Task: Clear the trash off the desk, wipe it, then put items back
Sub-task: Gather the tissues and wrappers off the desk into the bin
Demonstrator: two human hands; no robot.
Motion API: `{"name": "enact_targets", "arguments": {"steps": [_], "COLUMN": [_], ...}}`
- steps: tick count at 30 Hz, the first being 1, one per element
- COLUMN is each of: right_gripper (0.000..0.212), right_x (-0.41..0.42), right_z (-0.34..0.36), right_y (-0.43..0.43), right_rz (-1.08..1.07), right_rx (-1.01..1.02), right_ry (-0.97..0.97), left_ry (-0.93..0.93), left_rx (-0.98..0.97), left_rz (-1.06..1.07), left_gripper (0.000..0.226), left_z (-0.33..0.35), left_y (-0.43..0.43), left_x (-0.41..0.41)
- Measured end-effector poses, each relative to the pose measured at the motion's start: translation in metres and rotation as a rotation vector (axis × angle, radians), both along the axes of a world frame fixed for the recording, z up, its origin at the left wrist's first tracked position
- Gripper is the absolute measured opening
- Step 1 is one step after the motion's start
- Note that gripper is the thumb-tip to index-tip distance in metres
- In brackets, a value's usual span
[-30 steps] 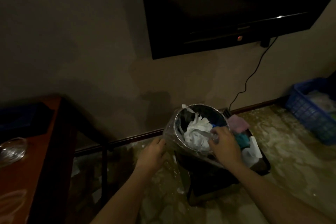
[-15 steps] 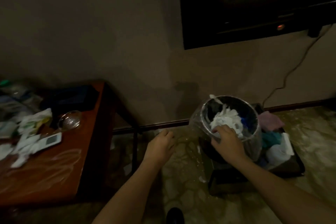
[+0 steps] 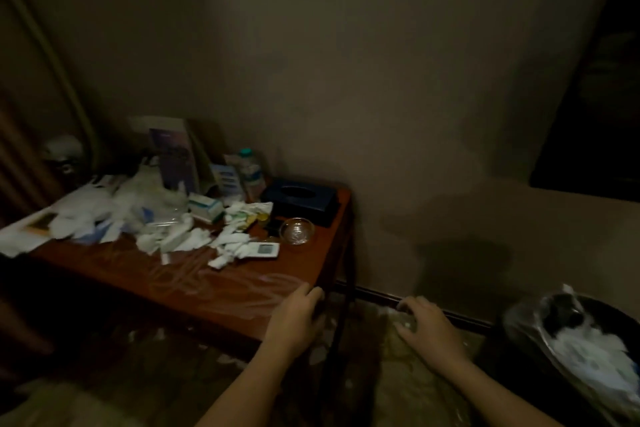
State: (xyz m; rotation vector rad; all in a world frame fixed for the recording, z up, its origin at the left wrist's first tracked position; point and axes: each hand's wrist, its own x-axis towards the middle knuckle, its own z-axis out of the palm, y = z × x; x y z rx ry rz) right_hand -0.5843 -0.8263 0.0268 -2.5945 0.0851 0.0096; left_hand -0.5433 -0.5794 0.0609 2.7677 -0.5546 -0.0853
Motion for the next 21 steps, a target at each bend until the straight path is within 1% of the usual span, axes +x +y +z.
{"name": "enact_targets", "arguments": {"steps": [3,5,8,11,15,21], "right_gripper": [0.022,0.026,0.030,0.034,0.043,0.052], "right_x": [0.020,0.032,0.051,0.067,0.092,0.143], "right_z": [0.005,0.004,0.002,0.002,0.004,-0.001], "right_y": [0.080,0.135,0.217,0.289,0.351,0.397], "right_rz": [0.048,0.103,0.158,0.188,0.226,0.190], "right_rx": [0.047,0.040,0.033,0.037,0.044,0.042], "right_ry": [0.000,0.008,0.014,0.046,0.077,0.118], "left_ry": [-0.012,-0.013,-0.036,-0.015,0.015,0.061], "left_rx": [0.001,-0.002,0.011,0.018,0.018,-0.008], "left_rz": [0.090,0.144,0.172,0.204,0.229,0.279], "left_gripper": [0.034,0.037,0.037,0.038,0.038,0.043], "left_z": [0.005,0.007,0.013,0.012,0.002,-0.017], "left_y": [0.077,0.129,0.207,0.277,0.338,0.388], "left_x": [0.003,0.005,0.016,0.027,0.044,0.089]}}
